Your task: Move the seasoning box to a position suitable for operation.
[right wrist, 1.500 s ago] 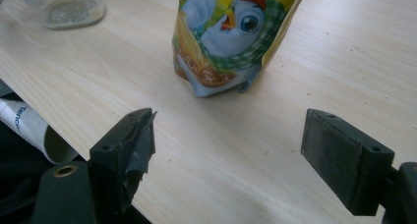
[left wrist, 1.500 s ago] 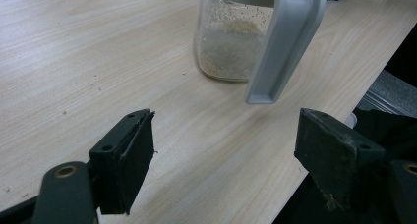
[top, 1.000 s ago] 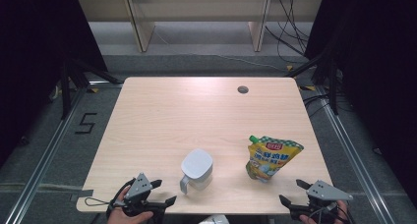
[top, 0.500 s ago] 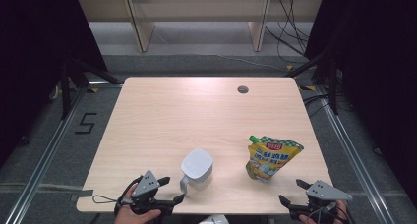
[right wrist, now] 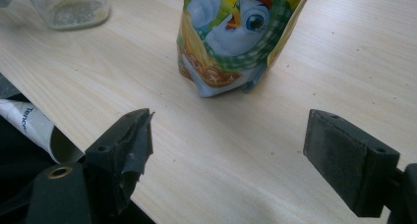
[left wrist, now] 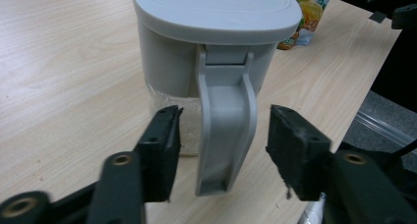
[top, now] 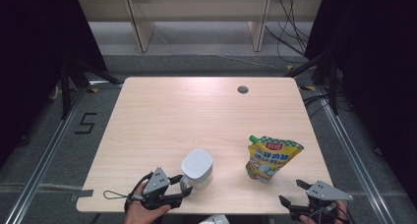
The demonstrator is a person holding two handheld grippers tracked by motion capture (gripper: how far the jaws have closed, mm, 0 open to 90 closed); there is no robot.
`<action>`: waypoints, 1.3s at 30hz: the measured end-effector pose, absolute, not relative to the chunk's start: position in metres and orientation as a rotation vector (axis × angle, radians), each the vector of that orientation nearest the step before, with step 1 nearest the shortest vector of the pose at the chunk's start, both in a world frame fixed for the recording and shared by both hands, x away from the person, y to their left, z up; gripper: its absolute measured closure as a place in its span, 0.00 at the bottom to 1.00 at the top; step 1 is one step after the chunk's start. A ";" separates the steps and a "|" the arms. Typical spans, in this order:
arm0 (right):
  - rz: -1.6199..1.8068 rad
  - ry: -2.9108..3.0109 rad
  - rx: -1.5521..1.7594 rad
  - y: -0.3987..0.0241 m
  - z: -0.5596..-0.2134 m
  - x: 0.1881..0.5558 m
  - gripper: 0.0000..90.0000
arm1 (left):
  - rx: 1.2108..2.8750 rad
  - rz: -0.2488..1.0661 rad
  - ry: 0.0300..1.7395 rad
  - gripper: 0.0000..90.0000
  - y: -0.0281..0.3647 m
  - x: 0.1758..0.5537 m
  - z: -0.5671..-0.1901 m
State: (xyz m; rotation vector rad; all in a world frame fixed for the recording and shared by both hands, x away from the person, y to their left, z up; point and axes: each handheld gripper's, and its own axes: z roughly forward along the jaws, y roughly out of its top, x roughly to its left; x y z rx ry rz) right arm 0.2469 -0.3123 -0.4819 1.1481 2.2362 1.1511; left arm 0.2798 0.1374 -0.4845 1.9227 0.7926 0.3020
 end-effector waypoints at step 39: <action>1.145 2.254 1.155 -0.308 -0.483 0.245 0.23 | 1.976 0.342 0.623 0.76 0.172 0.303 -0.487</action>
